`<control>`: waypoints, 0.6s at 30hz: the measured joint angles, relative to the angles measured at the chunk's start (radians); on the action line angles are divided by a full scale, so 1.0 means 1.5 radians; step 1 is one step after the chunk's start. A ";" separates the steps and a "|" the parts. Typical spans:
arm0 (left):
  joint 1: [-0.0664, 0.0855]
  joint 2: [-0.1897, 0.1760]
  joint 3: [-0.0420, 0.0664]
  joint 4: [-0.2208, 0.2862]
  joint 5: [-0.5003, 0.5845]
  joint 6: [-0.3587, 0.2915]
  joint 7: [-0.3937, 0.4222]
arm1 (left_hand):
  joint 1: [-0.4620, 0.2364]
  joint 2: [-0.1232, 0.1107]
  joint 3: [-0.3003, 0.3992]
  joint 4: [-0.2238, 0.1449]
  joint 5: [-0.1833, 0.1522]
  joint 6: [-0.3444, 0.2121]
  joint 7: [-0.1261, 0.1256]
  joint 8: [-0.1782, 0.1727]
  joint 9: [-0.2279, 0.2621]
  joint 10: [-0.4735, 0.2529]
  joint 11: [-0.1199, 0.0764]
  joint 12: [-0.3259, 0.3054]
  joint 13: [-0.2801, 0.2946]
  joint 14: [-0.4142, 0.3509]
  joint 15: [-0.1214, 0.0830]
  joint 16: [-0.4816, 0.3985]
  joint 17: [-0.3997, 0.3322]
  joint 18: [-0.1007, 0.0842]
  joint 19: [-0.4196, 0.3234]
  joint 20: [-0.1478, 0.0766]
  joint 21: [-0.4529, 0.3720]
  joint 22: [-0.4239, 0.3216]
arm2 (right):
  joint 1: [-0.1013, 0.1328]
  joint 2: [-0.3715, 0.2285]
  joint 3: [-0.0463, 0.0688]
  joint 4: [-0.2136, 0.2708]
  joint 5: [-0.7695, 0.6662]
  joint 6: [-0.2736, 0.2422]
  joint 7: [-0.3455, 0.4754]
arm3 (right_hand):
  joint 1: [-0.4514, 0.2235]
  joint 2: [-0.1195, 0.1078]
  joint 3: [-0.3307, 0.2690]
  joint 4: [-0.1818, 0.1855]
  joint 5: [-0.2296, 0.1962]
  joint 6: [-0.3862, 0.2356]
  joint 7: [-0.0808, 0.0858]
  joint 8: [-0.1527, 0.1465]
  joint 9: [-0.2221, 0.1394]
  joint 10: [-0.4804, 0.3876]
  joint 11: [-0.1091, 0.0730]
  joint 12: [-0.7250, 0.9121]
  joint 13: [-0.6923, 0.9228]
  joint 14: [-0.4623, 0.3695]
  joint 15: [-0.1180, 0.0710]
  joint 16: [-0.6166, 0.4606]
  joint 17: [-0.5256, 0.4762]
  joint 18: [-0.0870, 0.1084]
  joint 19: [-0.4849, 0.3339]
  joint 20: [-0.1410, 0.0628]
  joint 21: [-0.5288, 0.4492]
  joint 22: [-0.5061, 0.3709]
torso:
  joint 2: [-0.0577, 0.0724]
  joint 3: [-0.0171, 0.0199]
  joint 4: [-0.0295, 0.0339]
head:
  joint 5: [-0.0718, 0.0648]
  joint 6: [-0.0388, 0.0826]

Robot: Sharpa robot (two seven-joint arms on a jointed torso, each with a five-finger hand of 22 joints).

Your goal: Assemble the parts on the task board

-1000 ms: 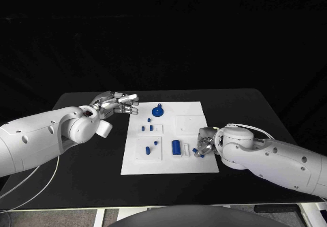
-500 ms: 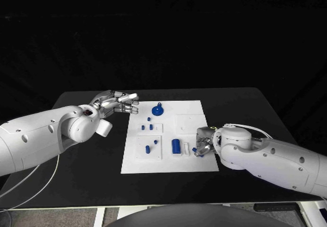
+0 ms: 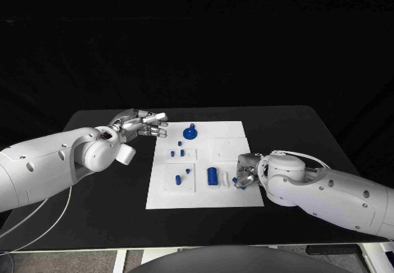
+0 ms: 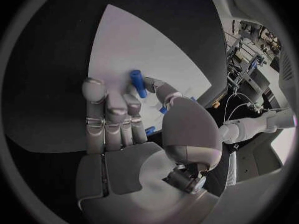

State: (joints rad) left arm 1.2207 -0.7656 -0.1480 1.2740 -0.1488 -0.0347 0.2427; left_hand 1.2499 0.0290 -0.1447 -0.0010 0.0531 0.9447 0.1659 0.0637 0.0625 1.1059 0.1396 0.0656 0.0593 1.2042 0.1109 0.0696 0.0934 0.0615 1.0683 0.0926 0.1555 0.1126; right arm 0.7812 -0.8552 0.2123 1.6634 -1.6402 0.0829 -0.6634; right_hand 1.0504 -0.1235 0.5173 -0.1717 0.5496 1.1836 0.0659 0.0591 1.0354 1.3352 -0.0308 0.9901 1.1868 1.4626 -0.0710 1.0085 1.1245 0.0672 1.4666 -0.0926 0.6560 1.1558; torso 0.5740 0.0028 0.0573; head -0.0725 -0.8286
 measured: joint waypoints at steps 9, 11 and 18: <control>0.000 0.000 0.000 0.001 0.000 0.001 0.000 | 0.000 0.000 0.000 0.000 0.000 0.013 -0.006 0.002 0.001 -0.002 -0.002 0.000 0.000 0.000 0.000 0.000 0.000 0.000 0.000 0.000 0.000 0.000 | 0.017 -0.004 0.004 -0.012 0.072 -0.041 0.002 | 0.006 -0.006 -0.022 0.011 0.056 0.011 -0.005 0.002 -0.415 0.005 -0.002 0.001 -0.001 0.000 0.000 0.000 -0.005 0.000 0.000 0.000 0.005 -0.001 | 0.000 -0.0003 0.0003 | 0.001 0.001; 0.000 0.000 0.000 0.001 0.000 0.002 0.000 | 0.000 0.000 0.000 0.000 0.000 0.013 -0.006 0.002 0.001 -0.002 -0.002 0.000 0.000 0.000 0.000 0.000 0.000 0.000 0.000 0.000 0.000 0.000 | 0.023 -0.003 0.005 -0.017 0.093 -0.053 0.004 | 0.007 -0.006 -0.026 0.015 0.067 0.014 -0.008 -0.001 -0.610 0.006 -0.003 -0.002 -0.001 -0.003 -0.002 0.000 -0.005 0.000 -0.001 -0.004 0.005 -0.002 | 0.000 -0.0003 0.0001 | 0.001 0.001; 0.000 0.000 0.000 0.001 0.000 0.004 0.000 | 0.000 0.000 0.000 0.000 0.000 0.013 -0.006 0.002 0.001 -0.002 -0.002 0.000 0.000 0.000 0.000 0.000 0.000 0.000 0.000 0.000 0.000 -0.001 | 0.031 0.000 0.004 -0.029 0.170 -0.082 0.006 | 0.007 -0.006 -0.039 0.021 0.059 0.013 -0.006 -0.001 -0.643 0.006 -0.004 -0.002 -0.001 0.000 -0.005 0.000 -0.007 0.001 0.000 -0.005 0.005 -0.005 | 0.000 -0.0007 0.0001 | 0.002 -0.001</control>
State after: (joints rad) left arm 1.2207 -0.7655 -0.1483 1.2758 -0.1491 -0.0289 0.2424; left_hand 1.2499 0.0290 -0.1447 -0.0010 0.0531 0.9635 0.1565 0.0666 0.0640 1.1023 0.1359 0.0656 0.0592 1.2042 0.1109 0.0696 0.0935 0.0615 1.0684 0.0926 0.1556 0.1117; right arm 0.8283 -0.8549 0.2179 1.6195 -1.3857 -0.0405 -0.6541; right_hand 1.0611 -0.1318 0.4595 -0.1406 0.6385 1.2027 0.0562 0.0577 0.0704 1.3440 -0.0362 0.9871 1.1853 1.4628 -0.0785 1.0085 1.1140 0.0681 1.4666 -0.1000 0.6640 1.1476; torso 0.5744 0.0017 0.0574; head -0.0695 -0.8307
